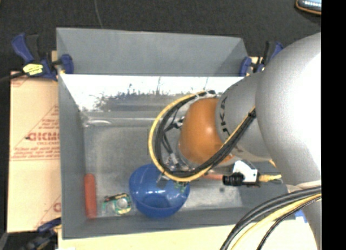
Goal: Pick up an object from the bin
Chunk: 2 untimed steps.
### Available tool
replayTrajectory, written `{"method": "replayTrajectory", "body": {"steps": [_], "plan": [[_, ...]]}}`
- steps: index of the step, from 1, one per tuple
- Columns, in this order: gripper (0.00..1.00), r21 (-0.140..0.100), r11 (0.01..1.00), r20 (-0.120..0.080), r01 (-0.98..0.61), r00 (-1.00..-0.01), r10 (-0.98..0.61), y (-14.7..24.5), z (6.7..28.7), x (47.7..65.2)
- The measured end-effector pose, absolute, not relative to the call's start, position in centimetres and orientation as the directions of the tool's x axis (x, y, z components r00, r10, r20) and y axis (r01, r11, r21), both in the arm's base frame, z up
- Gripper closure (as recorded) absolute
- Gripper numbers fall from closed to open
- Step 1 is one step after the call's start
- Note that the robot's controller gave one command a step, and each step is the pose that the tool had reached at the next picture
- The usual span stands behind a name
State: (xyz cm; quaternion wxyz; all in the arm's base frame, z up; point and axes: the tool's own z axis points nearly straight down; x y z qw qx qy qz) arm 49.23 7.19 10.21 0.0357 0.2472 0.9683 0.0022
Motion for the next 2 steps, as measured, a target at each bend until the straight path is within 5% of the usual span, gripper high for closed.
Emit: {"method": "replayTrajectory", "body": {"steps": [2], "plan": [[1.0, 0.021, 0.879, -0.068, 0.477, -0.876, 0.478, 7.18, 10.21, 49.23]]}}
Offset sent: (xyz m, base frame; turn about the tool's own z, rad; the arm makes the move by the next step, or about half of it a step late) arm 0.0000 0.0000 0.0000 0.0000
